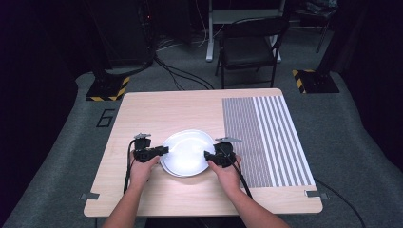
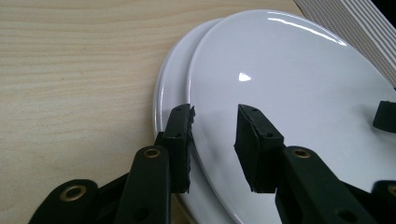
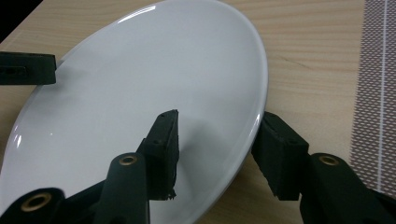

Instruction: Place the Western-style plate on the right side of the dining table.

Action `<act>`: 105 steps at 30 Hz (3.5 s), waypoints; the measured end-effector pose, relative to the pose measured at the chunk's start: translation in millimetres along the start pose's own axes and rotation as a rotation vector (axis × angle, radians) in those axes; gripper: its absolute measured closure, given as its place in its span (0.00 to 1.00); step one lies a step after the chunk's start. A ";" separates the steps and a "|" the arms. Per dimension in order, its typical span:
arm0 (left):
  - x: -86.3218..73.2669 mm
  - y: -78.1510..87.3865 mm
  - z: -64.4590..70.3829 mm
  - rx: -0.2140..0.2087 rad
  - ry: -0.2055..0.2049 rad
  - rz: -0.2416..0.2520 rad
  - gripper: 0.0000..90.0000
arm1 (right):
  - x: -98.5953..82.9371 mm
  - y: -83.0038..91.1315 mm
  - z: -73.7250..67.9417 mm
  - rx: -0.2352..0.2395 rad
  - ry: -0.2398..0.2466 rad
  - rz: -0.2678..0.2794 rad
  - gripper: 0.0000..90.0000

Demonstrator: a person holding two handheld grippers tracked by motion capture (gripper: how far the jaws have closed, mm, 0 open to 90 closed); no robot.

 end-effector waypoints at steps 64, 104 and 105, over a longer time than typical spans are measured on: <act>-18.1 -36.0 49.8 -0.080 -0.097 -0.090 0.72 | -3.1 47.2 46.9 -0.055 -0.040 0.034 0.60; -22.2 -37.3 58.5 -0.130 -0.087 -0.085 0.68 | -31.2 52.7 54.4 0.022 -0.130 0.029 0.71; -23.2 -37.4 58.6 -0.133 -0.092 -0.092 0.68 | -31.6 52.7 54.4 0.023 -0.134 0.028 0.71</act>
Point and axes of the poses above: each handheld gripper's, and its own axes: y roughly backward along the jaws, x roughly out of its top, z roughly to its right, the point moved 10 cm from there along -y, roughly forward along the jaws, and after that the axes turned 15 degrees about y, right-handed, at the moved point
